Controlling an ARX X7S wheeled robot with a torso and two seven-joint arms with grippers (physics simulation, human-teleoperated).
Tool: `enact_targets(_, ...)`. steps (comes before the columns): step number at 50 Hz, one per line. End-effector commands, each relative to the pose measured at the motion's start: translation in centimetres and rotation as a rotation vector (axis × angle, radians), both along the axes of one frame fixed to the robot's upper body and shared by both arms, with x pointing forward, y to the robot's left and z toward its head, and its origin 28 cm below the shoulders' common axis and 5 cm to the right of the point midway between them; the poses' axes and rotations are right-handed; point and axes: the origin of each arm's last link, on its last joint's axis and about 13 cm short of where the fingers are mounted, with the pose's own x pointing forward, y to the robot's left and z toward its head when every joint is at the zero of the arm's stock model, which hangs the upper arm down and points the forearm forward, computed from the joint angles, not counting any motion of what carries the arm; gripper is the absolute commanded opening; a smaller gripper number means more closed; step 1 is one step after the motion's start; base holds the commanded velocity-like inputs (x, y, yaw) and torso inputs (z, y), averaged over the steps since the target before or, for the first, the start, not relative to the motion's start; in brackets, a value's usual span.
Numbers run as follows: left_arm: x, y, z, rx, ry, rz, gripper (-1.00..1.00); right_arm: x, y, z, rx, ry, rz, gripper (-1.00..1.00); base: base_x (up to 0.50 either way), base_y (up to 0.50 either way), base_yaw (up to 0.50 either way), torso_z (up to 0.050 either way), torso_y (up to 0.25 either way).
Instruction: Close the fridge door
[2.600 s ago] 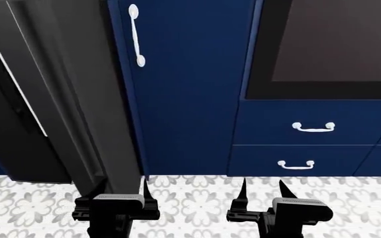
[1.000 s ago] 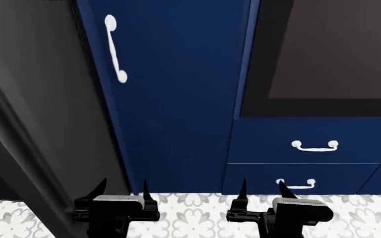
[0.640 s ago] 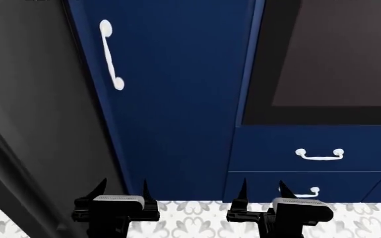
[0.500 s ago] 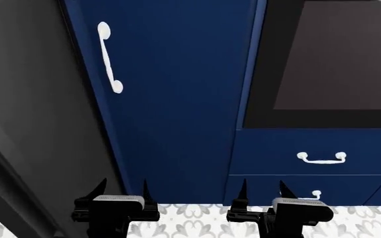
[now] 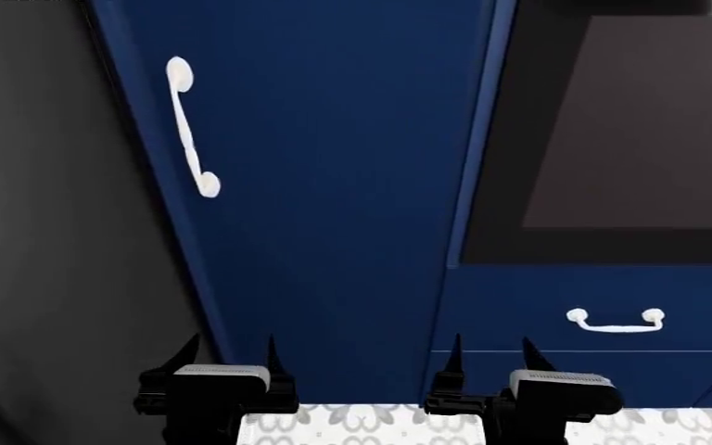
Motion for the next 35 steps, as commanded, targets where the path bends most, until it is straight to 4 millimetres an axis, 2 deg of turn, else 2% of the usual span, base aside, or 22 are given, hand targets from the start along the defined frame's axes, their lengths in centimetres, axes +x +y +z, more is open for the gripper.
enact_targets(1, 0.02, -0.01, -0.05, 0.000, 0.000, -0.001, 1.00, 0.04, -0.01, -0.04, -0.001, 0.000, 0.000, 1.00, 0.22, 0.00, 0.00, 0.000, 0.000)
enact_targets(35, 0.00, -0.03, -0.07, -0.001, 0.001, -0.001, 1.00, 0.04, -0.04, -0.11, -0.002, 0.000, 0.001, 1.00, 0.23, 0.00, 0.00, 0.000, 0.000)
